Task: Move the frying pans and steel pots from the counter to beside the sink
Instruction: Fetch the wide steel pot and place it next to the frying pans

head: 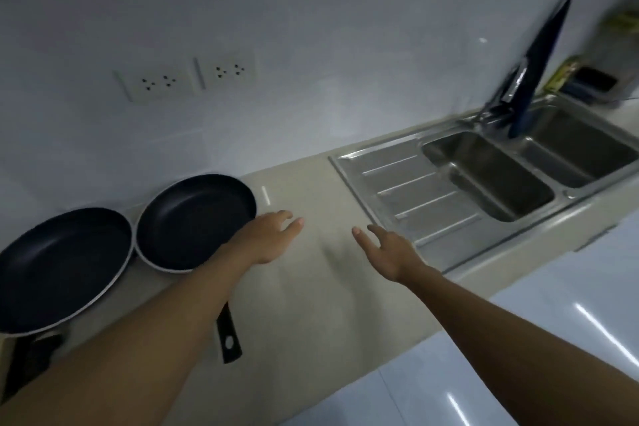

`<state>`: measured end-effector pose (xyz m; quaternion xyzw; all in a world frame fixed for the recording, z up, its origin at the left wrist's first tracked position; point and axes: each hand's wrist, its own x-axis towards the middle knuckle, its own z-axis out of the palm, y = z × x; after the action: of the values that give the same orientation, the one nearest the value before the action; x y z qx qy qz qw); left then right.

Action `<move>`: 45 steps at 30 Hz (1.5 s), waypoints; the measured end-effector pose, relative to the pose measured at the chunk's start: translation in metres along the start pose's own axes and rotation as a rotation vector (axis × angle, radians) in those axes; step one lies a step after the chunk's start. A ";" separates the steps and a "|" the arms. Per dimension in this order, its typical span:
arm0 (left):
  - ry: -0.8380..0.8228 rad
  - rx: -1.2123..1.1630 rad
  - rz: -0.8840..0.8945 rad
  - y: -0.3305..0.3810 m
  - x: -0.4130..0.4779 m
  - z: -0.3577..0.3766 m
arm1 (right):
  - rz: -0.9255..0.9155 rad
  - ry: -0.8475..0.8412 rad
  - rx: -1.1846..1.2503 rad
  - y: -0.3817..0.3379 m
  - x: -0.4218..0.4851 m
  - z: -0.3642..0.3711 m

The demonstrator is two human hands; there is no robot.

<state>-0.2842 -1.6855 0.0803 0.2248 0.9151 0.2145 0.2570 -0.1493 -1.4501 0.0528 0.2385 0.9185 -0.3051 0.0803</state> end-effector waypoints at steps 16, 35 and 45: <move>-0.192 0.188 0.351 0.356 0.074 0.168 | 0.314 0.253 0.199 0.287 -0.088 -0.181; -0.387 0.261 0.664 0.634 0.208 0.267 | 0.619 0.557 0.432 0.476 -0.082 -0.330; -0.411 0.260 0.729 0.737 0.269 0.305 | 0.672 0.619 0.470 0.556 -0.051 -0.388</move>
<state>-0.0959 -0.8659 0.1176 0.6017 0.7251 0.1249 0.3108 0.1652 -0.8480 0.0883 0.6115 0.6783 -0.3757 -0.1575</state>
